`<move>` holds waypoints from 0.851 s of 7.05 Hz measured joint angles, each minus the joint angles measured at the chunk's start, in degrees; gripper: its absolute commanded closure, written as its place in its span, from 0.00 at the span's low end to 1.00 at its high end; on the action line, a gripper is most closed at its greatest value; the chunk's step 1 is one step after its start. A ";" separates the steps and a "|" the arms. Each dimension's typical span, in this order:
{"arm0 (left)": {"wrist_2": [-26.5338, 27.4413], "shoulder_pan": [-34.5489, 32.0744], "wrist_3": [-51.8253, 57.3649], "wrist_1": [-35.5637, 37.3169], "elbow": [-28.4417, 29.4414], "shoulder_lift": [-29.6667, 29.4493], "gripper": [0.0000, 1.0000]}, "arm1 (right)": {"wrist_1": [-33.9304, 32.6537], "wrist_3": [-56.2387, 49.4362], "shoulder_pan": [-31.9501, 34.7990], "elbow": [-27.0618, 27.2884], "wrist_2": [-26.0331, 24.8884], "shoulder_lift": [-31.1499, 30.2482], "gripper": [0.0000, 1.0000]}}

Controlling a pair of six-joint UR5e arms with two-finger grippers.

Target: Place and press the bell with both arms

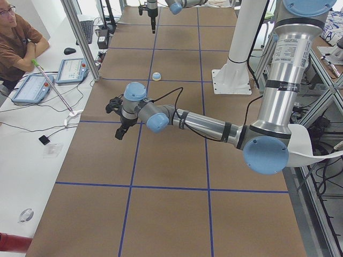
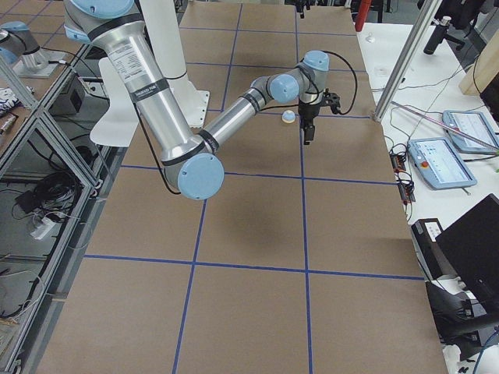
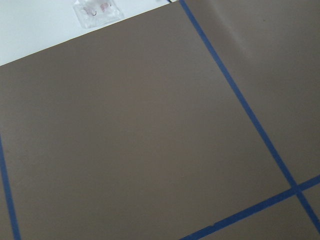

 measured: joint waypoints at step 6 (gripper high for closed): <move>-0.80 -13.68 19.88 15.61 -0.68 9.56 0.00 | 0.24 -42.38 27.15 -1.28 6.86 -23.96 0.00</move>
